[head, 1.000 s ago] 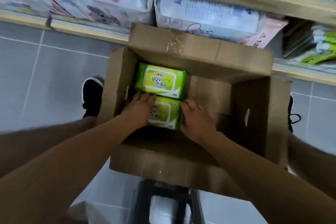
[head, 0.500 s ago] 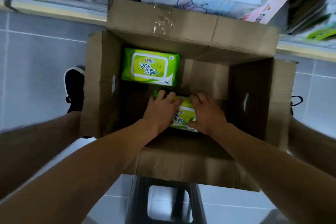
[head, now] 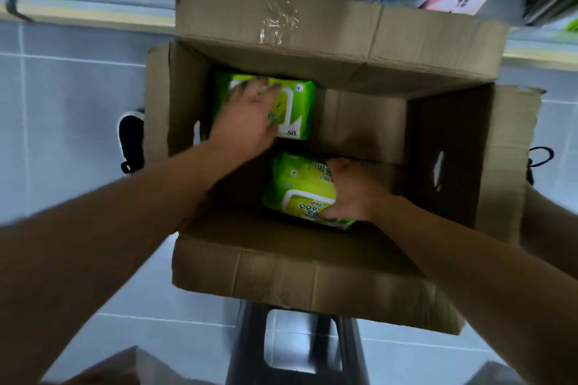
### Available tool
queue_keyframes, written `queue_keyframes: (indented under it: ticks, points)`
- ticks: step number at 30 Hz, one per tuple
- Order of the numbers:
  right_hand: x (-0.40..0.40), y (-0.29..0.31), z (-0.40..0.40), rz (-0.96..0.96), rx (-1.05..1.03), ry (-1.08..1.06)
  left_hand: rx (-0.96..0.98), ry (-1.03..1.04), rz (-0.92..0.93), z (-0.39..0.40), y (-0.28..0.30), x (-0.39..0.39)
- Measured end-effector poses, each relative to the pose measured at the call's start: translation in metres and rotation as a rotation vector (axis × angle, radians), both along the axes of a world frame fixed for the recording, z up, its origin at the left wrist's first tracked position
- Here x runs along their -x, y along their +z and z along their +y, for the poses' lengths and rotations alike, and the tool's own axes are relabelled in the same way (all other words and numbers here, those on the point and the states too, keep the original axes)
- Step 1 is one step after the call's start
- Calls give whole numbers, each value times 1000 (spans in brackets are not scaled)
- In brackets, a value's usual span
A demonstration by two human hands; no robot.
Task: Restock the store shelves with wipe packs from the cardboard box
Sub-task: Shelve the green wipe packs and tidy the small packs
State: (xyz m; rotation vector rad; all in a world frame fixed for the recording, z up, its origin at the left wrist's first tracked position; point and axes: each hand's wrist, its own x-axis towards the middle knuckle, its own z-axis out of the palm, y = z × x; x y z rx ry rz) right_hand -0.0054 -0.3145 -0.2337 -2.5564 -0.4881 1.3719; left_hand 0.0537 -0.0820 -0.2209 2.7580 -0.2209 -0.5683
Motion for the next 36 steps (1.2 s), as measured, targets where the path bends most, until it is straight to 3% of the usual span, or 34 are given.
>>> queue_keyframes:
  ticks: [4,8,13,18,23,32,36]
  points:
    - [-1,9,-6,-154,3,-31,-221,-41,166,5,-6,-31]
    - [-6,12,-21,-420,18,36,-348,-100,172,-2,1,-34]
    - [-2,10,-41,-432,32,160,-97,-8,338,-1,-12,-17]
    - [6,13,-49,-413,62,118,-211,-29,432,-9,-8,-12]
    - [10,43,-54,-537,64,15,-140,85,290,-9,38,-10]
    - [6,136,-21,-711,94,-40,27,270,-87,50,179,4]
    - [-13,178,19,-811,40,-57,-47,373,-189,103,228,12]
